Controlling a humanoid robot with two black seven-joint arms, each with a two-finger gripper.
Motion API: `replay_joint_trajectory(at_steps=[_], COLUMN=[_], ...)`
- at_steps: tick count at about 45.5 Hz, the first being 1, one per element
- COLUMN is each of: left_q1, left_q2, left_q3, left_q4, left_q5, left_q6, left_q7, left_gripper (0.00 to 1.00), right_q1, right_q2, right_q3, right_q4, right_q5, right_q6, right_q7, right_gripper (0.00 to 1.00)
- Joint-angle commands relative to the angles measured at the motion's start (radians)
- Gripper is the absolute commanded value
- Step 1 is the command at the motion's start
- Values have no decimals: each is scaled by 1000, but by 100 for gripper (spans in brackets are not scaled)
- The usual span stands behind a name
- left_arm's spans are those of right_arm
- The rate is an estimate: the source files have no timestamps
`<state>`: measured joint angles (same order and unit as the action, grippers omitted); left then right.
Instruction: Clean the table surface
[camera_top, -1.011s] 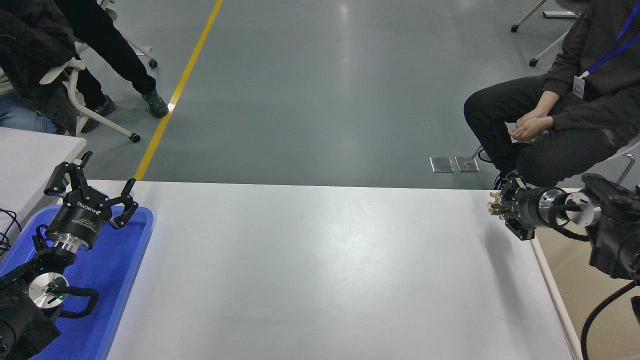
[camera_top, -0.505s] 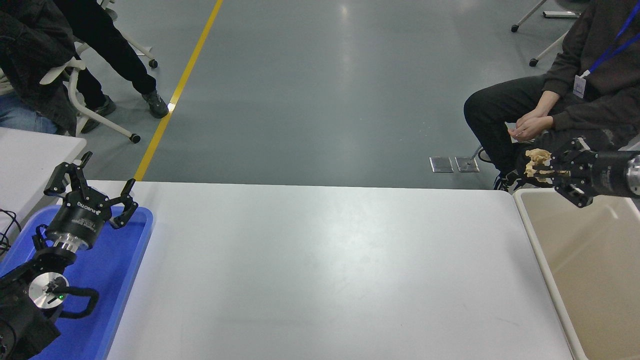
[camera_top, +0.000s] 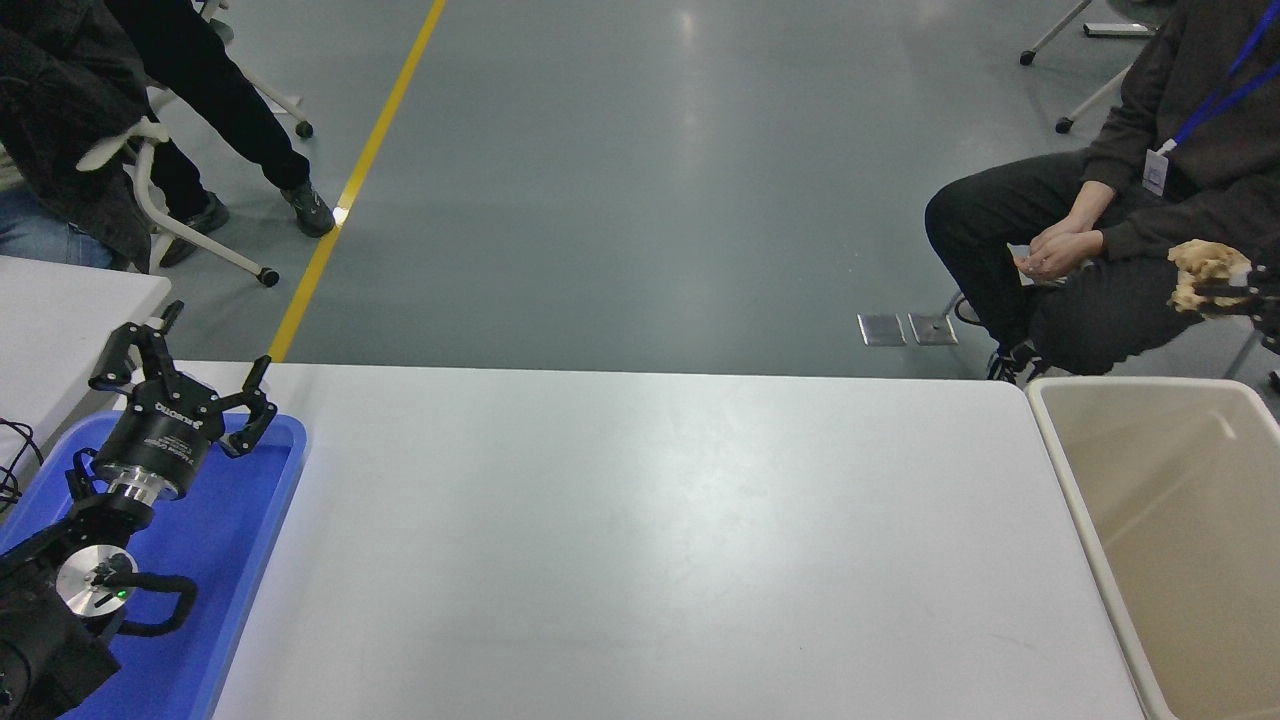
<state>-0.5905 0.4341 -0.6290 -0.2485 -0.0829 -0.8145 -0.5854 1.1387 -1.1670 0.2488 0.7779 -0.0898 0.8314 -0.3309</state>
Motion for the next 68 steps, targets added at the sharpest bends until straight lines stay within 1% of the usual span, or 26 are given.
replay_joint_trajectory(at_steps=[1,6,16,19,25,29,40,47,53,68], left_q1=[0,0,0,0,0,0,0,0,0,0], left_q2=[0,0,0,0,0,0,0,0,0,0], left_q3=[-1,0,0,0,0,-1,0,0,0,0], left_q4=[0,0,0,0,0,0,0,0,0,0], left_q5=[-1,0,0,0,0,0,0,0,0,0], left_q6=[0,0,0,0,0,0,0,0,0,0], left_q7=[-1,-1,-1,-1,-1,-1,-1,-1,-1,-1], left_gripper=[100,100,100,100,100,100,100,100,100,100], right_q1=[3,-11,-106,-137,-191,-211,-300,-326,-353,-427], right_q2=[-63,-53,-11,35,141,202,343,455,524,635], right_q3=[-14,-16,-5,4,6,6,7,6,4,-17], right_q4=[-84,-178,-311,-374,-528,-594,-738,-851,-881,-879], right_q5=[-51,-59,-42,-41,-41,-41,-10,1,1,1], right_q6=[8,9,2,-3,0,0,-5,-11,-64,-256], right_q7=[0,3,21,38,121,147,187,210,230,270], right_gripper=[0,0,0,0,0,0,0,0,0,0])
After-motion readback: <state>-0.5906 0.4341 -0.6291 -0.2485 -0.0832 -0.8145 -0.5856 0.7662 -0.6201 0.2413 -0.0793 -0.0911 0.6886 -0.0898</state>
